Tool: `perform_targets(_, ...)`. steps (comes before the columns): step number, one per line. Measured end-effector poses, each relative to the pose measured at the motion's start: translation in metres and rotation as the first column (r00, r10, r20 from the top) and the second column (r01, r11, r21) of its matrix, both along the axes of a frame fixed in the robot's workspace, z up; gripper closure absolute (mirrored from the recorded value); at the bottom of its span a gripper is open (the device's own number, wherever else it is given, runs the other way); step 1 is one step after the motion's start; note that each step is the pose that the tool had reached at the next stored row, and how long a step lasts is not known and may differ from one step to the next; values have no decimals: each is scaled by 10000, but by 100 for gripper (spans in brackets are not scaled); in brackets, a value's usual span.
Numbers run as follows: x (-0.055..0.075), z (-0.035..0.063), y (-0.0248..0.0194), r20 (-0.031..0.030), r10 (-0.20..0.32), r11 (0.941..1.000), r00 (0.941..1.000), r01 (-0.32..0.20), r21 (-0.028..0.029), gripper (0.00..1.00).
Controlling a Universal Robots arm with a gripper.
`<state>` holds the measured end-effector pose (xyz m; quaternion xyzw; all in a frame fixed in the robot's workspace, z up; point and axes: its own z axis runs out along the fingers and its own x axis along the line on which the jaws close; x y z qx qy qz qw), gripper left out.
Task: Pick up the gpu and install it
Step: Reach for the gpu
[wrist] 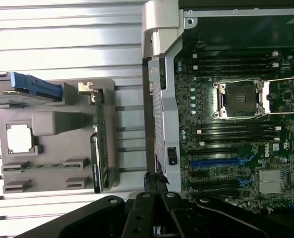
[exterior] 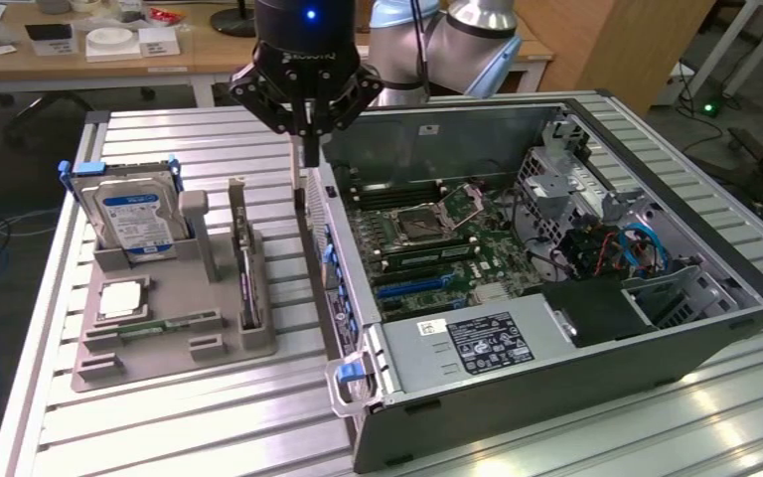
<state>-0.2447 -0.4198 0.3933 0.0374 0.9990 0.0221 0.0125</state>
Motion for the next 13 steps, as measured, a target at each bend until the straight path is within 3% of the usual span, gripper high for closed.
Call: perform_targets(13, -51, 0, -16, 0, 0, 10000, 10000, 0, 0, 89)
